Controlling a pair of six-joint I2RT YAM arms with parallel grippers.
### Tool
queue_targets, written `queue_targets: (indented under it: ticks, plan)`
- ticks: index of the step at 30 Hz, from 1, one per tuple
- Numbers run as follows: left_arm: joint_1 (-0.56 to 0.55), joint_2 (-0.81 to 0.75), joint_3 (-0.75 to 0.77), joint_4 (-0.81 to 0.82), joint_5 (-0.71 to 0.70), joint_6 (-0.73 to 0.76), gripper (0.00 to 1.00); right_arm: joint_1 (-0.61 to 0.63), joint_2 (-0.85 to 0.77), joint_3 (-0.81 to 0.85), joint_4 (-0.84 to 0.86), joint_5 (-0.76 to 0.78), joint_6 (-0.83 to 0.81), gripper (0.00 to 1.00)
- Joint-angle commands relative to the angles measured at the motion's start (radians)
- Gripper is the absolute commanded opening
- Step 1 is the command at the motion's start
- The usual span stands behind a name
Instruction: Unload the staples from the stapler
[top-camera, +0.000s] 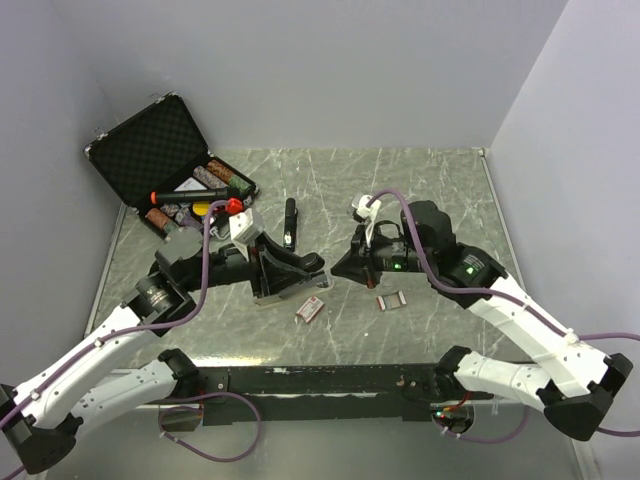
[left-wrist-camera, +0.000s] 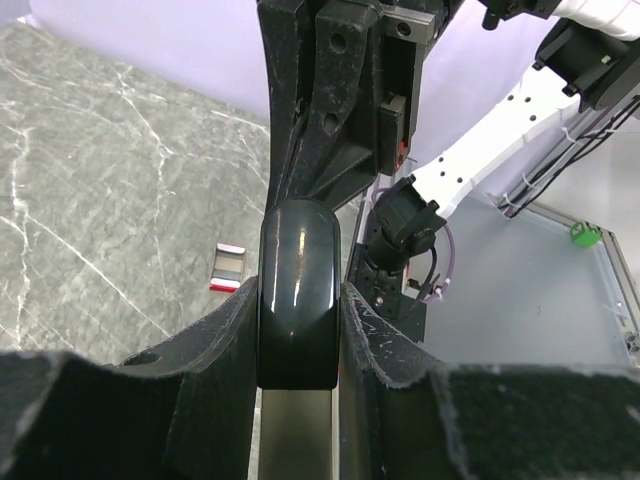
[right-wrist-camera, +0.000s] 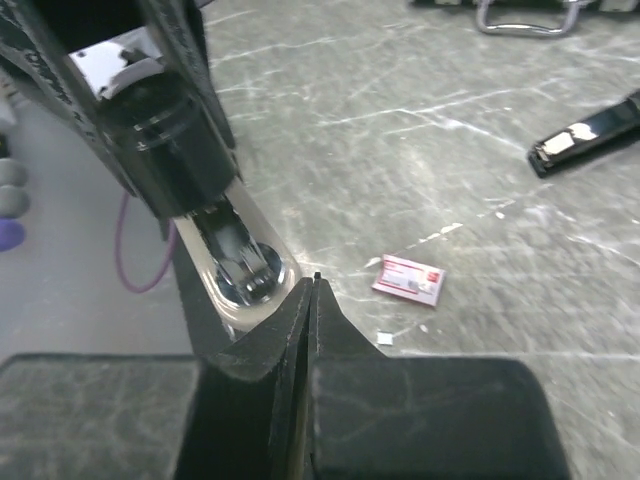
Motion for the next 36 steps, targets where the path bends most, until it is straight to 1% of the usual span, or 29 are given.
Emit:
queue_targets:
  ticks: [1, 6, 10, 14, 21, 27, 36]
  plan:
    - [-0.003, -0.032, 0.017, 0.074, -0.029, 0.01, 0.01, 0.007, -0.042, 0.07, -0.034, 0.088, -0.018, 0.0]
    - [-0.011, -0.022, 0.015, 0.079, -0.063, -0.004, 0.01, 0.009, -0.05, 0.09, 0.012, 0.097, 0.031, 0.0]
    - [-0.017, -0.013, 0.011, 0.082, -0.116, -0.018, 0.01, 0.009, -0.03, 0.093, 0.058, 0.077, 0.084, 0.0]
    - [-0.023, -0.006, 0.005, 0.099, -0.162, -0.038, 0.01, 0.009, -0.013, 0.085, 0.102, 0.09, 0.139, 0.0]
    - [-0.045, 0.014, 0.005, 0.112, -0.201, -0.047, 0.01, 0.009, 0.027, 0.087, 0.151, 0.084, 0.186, 0.0]
    - [-0.062, 0.005, -0.004, 0.134, -0.251, -0.061, 0.01, 0.009, 0.054, 0.096, 0.161, 0.09, 0.202, 0.0]
    - [-0.077, -0.029, -0.047, 0.204, -0.371, -0.11, 0.01, 0.021, 0.087, 0.067, 0.194, 0.083, 0.255, 0.0]
